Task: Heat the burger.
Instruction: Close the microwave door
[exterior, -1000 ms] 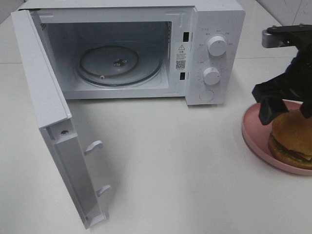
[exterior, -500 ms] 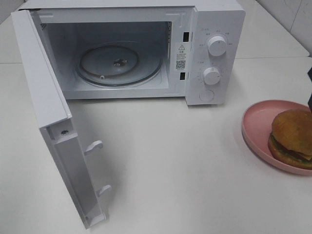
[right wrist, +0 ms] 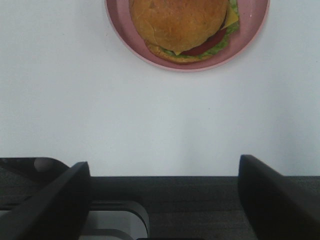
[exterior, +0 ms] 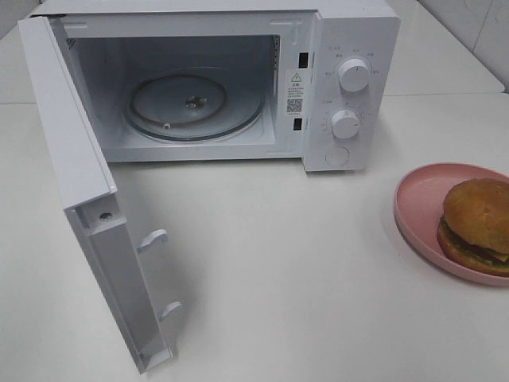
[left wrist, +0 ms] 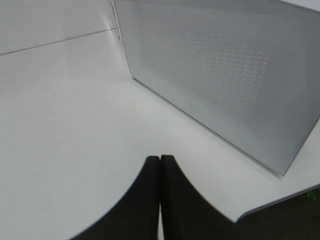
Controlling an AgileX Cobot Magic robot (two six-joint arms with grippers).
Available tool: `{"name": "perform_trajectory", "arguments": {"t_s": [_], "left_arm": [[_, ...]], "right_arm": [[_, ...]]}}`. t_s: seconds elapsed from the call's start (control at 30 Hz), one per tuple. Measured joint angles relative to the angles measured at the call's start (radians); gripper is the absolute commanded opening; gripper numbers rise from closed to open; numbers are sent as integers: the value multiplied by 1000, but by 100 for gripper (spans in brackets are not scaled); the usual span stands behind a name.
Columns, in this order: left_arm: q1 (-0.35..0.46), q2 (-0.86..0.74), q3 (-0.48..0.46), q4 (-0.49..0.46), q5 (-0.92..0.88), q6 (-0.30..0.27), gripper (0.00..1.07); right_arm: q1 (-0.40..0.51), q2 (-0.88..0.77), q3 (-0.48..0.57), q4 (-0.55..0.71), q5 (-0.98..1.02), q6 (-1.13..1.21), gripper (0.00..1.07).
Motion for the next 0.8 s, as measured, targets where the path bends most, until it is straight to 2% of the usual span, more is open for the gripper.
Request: {"name": "perform_trajectory", "arguments": {"t_s": [0.03, 0.17, 0.43, 0.6, 0.8], "left_arm": [[0, 0, 0, 0, 0, 0, 0], [0, 0, 0, 0, 0, 0, 0], [0, 0, 0, 0, 0, 0, 0], [0, 0, 0, 0, 0, 0, 0], [0, 0, 0, 0, 0, 0, 0]], "right_arm": [[0, 0, 0, 0, 0, 0, 76], [0, -174, 67, 0, 1, 0, 76], [0, -395, 92, 33, -63, -61, 75], [0, -502, 111, 92, -80, -137, 73], [0, -545, 111, 102, -80, -152, 71]]}}
